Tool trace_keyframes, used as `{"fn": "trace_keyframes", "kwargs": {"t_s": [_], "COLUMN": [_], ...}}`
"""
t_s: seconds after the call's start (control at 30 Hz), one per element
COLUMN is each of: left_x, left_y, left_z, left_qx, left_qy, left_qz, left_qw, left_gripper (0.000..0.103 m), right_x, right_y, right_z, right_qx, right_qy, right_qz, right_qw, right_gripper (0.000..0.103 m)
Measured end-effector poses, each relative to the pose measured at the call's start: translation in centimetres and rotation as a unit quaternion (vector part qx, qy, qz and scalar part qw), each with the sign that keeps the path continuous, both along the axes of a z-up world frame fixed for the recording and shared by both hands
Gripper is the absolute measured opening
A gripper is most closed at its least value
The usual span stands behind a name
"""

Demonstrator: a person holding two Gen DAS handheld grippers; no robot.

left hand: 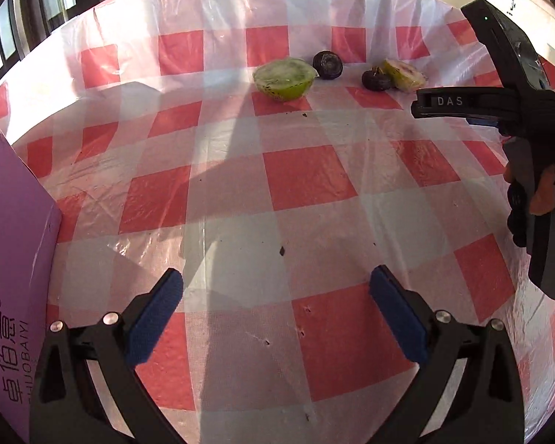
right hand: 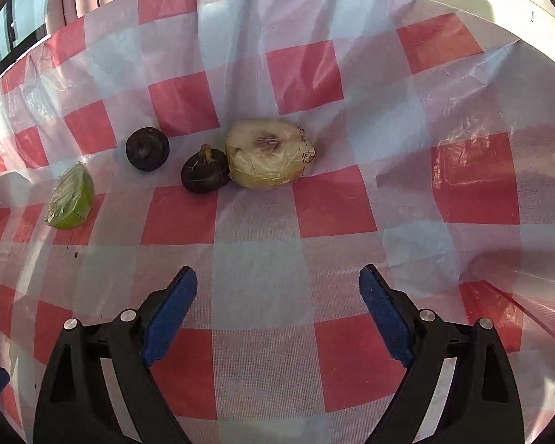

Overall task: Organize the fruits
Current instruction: 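Grasp the wrapped pear half with the right gripper while the left grasps the kiwi half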

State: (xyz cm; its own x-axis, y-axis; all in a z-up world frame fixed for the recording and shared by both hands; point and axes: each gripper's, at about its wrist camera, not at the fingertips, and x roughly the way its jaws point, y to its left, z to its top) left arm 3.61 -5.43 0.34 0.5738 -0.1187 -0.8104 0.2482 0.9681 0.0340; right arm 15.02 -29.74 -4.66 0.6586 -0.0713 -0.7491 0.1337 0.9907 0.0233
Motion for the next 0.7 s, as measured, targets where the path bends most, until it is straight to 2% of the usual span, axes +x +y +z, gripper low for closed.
{"fn": "trace_keyframes", "kwargs": {"t_s": [0.2, 0.27, 0.4, 0.47, 0.5, 0.6, 0.7], "left_x": [0.2, 0.2, 0.3, 0.4, 0.6, 1.9, 5.1], "left_y": [0.1, 0.0, -0.1, -0.1, 0.0, -0.2, -0.8], "left_z": [0.1, 0.1, 0.0, 0.0, 0.0, 0.2, 0.3], "left_qx": [-0.002, -0.001, -0.001, -0.001, -0.003, 0.001, 0.005], "left_qy": [0.001, 0.001, 0.001, 0.001, 0.002, 0.026, 0.035], "left_qz": [0.001, 0.001, 0.002, 0.005, 0.009, 0.024, 0.047], "left_qw": [1.0000, 1.0000, 1.0000, 1.0000, 1.0000, 0.9994, 0.9983], "left_gripper": [0.102, 0.102, 0.102, 0.102, 0.102, 0.102, 0.102], "right_x": [5.0, 6.4, 8.5, 8.4, 8.0, 6.1, 2.5], "right_y": [-0.4, -0.2, 0.3, 0.1, -0.3, -1.5, -2.4], "right_z": [-0.1, 0.2, 0.1, 0.3, 0.5, 0.4, 0.1], "right_qx": [0.013, 0.008, -0.005, 0.000, 0.015, 0.046, 0.073], "right_qy": [-0.005, -0.013, -0.001, -0.011, -0.019, -0.022, -0.024], "right_qz": [0.002, 0.009, 0.020, 0.020, 0.017, 0.004, -0.005], "right_qw": [1.000, 1.000, 1.000, 1.000, 1.000, 0.999, 0.997], "right_gripper": [0.086, 0.085, 0.085, 0.075, 0.064, 0.063, 0.063]}}
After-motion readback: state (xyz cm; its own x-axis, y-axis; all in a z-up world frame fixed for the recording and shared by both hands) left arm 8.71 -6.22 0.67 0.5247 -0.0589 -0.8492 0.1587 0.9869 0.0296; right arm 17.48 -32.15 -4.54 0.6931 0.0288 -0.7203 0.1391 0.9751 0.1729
